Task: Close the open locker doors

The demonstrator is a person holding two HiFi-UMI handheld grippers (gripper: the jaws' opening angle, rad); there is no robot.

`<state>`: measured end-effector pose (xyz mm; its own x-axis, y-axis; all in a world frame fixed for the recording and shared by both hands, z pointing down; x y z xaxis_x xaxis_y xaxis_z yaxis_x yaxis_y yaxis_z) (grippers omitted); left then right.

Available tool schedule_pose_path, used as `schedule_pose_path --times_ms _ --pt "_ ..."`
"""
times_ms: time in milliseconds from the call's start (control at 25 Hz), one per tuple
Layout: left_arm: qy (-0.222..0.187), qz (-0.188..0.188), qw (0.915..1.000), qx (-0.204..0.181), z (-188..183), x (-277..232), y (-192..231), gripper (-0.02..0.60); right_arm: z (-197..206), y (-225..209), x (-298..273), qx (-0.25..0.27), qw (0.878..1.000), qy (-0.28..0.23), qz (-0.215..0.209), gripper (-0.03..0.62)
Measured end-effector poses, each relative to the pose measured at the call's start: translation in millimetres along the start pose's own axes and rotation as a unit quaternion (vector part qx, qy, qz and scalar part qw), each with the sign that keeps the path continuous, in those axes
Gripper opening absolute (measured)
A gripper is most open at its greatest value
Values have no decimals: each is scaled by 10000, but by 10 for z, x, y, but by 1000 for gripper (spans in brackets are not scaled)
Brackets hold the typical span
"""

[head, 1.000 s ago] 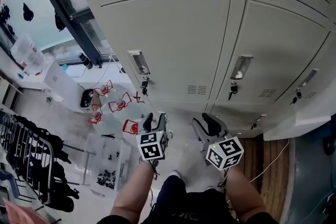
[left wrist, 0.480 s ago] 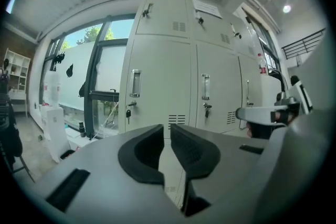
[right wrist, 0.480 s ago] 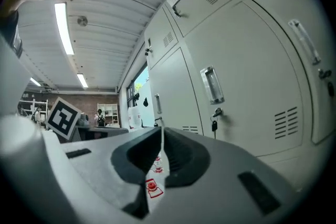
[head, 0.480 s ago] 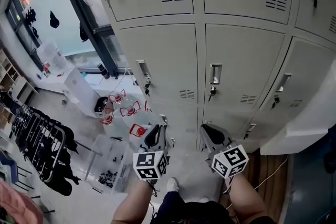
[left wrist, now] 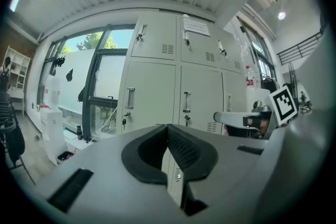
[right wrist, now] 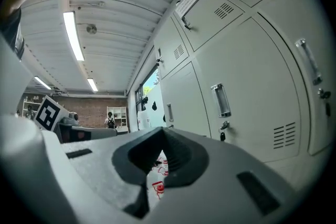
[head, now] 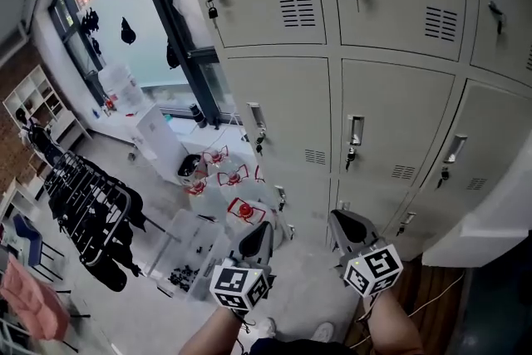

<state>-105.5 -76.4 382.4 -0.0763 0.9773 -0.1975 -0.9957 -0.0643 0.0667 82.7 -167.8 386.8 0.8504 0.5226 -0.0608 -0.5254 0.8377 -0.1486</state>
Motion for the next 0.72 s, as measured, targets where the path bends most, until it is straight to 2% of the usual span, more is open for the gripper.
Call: schedule_pose_path --times_ms 160,360,720 --pt "14 157 9999 -3 51 155 -4 3 19 72 110 140 9998 -29 119 2" --pt "-37 514 9986 -114 127 365 85 3 136 305 121 69 9994 24 337 2" --pt "-223 1095 9935 -226 108 1297 659 3 197 1569 119 148 9971 64 741 2"
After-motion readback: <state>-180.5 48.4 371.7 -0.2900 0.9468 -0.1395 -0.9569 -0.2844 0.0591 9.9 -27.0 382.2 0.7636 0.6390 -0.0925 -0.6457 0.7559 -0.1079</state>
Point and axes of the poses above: the fingertips, and each gripper's own axes: x backward along the fingers, y to its left, z out of its underside, the point moved 6 cm from there along x, backward along the fingers, and after that the axes turned 7 degrees about y, right-handed, at the moved point
